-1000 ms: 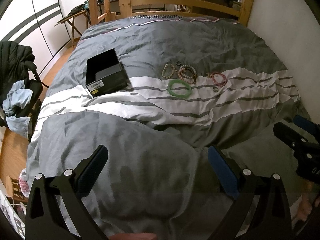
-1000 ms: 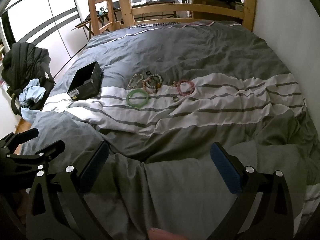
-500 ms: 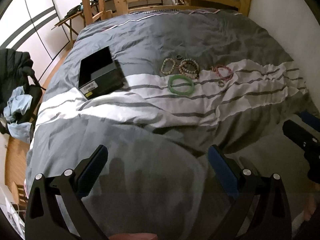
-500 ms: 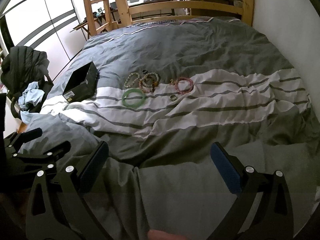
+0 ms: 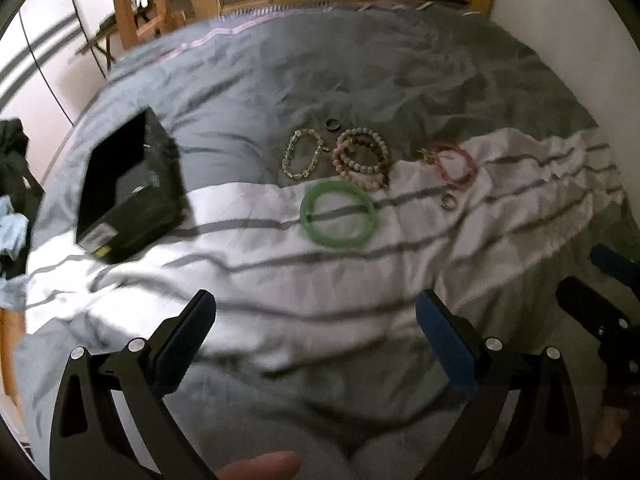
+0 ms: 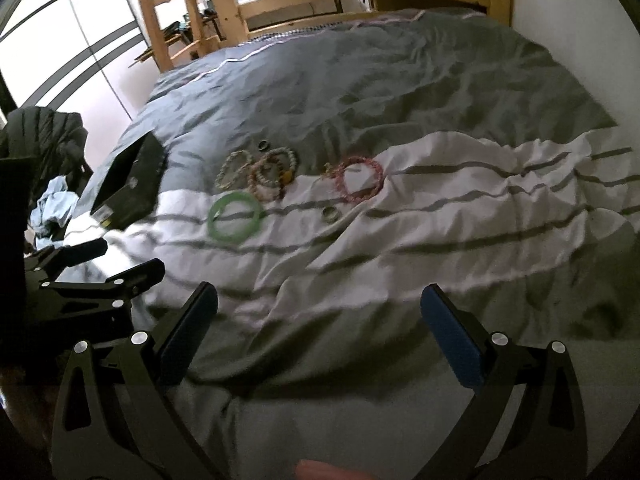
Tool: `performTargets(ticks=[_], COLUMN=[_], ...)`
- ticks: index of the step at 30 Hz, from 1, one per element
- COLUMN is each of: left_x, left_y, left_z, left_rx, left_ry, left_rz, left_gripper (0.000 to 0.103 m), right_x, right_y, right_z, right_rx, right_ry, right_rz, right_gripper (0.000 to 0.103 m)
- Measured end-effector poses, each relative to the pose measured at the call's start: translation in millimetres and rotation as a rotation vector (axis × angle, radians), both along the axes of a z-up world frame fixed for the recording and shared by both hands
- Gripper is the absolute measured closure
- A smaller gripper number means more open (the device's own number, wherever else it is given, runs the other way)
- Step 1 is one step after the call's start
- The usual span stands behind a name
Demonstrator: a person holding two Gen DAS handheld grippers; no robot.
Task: Organize jewelry
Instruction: 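Move both tools down toward the bracelets on the duvet, then grasp the pink bead bracelet with the right tool while the left tool grasps the green jade bangle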
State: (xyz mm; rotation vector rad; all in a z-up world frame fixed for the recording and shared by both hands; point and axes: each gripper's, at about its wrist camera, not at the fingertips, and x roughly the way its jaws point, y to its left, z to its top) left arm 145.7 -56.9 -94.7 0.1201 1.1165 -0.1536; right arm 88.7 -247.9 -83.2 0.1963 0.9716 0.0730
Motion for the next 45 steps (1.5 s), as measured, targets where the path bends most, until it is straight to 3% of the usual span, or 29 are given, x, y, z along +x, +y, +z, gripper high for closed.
performTargets(ticks=[4,9,16,19,21,23,26,29,30,31,32,33,34,36,41,42,43,45], left_x=[49.2,92.2,100.5,102.7,103.6,103.8,105.0,105.8,104.3,103.0,102.5,102.7,102.9,103.2,98.1,97.9,100.4,99.8], left_y=[-3.2,-14.0,-28.7,-34.7,-34.1,-34.4,-40.6,-47.3,-49.3,-51.7,-52.5,-52.9,-52.7,-51.0,-36.0,-34.8,-32.6,-30.6], left_z=[-20.8,-50.3,-101.1,-113.1,-116.4,-117.3,-115.5,-106.6,-102.2,-97.5,-95.1,-93.9,-92.7,-87.3,-57.7,-52.8,-50.5,-50.8], left_rx=[-0.043,0.001,-0.001,0.041,0.025,0.018,0.043,0.043,0.042,0.043,0.034,0.024,0.013,-0.014,-0.073,-0.071,-0.086,-0.138], left_ry=[0.065,0.079,0.198,0.19,0.176,0.177,0.182,0.163,0.152,0.134,0.13,0.132,0.135,0.133,0.076,0.056,0.058,0.069], left_rz=[0.021,0.062,0.027,0.025,0.03,0.029,0.008,-0.004,-0.009,-0.013,-0.016,-0.016,-0.014,-0.005,0.009,0.016,0.012,0.009], left_gripper=[0.005,0.005,0.005,0.005,0.005,0.005,0.005,0.018,0.028,0.032,0.032,0.032,0.032,0.032,0.034,0.074,0.101,0.102], right_x=[42.5,85.4,147.2,165.8,170.7,172.1,176.9,178.5,178.4,177.3,172.6,169.9,167.9,165.9,155.9,151.8,149.5,143.2], right_y=[-13.8,-19.0,-21.3,-21.3,-19.1,-11.1,-8.6,-14.3,-15.7,-20.0,-21.1,-26.6,-33.4,-43.0,-62.8,-63.6,-62.9,-60.1], right_z=[-9.1,-24.0,-68.0,-100.4,-117.5,-123.2,-126.6,-125.4,-123.4,-118.9,-114.9,-110.4,-105.2,-101.1,-94.8,-90.1,-83.1,-69.8], right_rx=[-0.025,-0.08,-0.088,-0.077,-0.12,-0.192,-0.214,-0.178,-0.174,-0.149,-0.113,-0.07,-0.043,-0.024,0.083,0.099,0.115,0.134], right_ry=[0.003,-0.008,0.01,0.049,0.071,0.045,0.043,0.039,0.044,0.032,0.013,-0.003,-0.017,-0.025,-0.073,-0.107,-0.153,-0.24], right_rz=[-0.03,-0.024,-0.049,-0.067,-0.077,-0.062,-0.063,-0.055,-0.048,-0.043,-0.054,-0.078,-0.117,-0.162,-0.217,-0.217,-0.214,-0.198], right_gripper=[0.003,0.003,0.003,0.003,0.003,0.003,0.003,0.003,0.003,0.004,0.012,0.031,0.04,0.069,0.087,0.09,0.09,0.091])
